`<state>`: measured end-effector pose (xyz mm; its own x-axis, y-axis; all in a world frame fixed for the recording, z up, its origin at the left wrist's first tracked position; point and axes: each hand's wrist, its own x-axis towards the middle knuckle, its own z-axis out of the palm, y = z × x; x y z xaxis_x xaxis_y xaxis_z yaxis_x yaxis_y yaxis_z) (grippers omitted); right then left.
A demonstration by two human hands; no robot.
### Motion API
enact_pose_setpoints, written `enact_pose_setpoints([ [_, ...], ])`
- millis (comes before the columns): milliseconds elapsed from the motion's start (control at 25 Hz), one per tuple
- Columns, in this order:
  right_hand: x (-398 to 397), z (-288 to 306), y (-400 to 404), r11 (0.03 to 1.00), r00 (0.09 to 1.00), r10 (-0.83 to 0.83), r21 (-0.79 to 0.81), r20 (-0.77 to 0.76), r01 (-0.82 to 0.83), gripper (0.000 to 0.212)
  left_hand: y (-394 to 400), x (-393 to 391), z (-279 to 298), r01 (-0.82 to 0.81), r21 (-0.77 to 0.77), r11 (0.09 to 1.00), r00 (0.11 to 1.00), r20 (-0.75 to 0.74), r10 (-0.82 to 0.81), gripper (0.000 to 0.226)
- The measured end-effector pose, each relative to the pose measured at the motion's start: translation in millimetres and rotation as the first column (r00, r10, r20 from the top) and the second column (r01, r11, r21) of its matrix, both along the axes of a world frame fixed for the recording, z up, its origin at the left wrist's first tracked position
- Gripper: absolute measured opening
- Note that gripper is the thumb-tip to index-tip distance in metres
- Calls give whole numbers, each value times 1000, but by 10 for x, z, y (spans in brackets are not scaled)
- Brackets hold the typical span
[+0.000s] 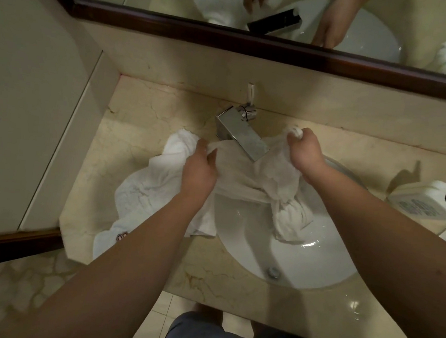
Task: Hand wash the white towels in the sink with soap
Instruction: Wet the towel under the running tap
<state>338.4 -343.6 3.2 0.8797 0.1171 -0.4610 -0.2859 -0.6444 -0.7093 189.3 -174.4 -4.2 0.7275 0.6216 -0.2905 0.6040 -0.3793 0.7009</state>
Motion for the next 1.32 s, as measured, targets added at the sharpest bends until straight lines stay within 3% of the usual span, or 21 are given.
enact_pose_setpoints([
  [120, 71, 46, 58, 998, 1000, 0, -55, 5, 0, 39, 50, -38, 37, -31, 28, 999, 999, -34, 32, 33],
  [240, 119, 64, 97, 1000, 998, 7, 2, -68, -6, 28, 65, -54, 131, -158, -22, 987, 982, -110, 155, 52],
  [360, 189, 140, 235, 997, 997, 47, 70, -61, -43, 29, 45, -78, 120, -297, -172, 939, 953, -115, 281, 60],
  [520, 361, 253, 542, 991, 990, 130, -45, 53, -127, 44, 46, -27, 185, -263, -425, 866, 964, -88, 249, 55],
  [600, 438, 319, 694, 994, 991, 103, -30, 87, -100, 46, 47, -19, 234, -230, -449, 864, 973, -101, 206, 60],
  [720, 549, 349, 840, 999, 999, 12, 41, 53, -14, 47, 43, -71, 207, -221, -480, 849, 973, -45, 228, 29],
  [920, 565, 258, 951, 994, 999, -10, 105, -43, 14, 45, -49, -138, 159, -298, -530, 794, 942, -30, 334, 41],
  [1160, 533, 174, 976, 996, 999, 49, 73, 1, -49, 38, -131, -219, 123, -424, -598, 680, 892, -143, 429, 23],
  [1320, 481, 146, 1037, 998, 998, 44, 43, 42, -46, 43, -171, -265, 102, -433, -557, 709, 887, -125, 444, 34],
])
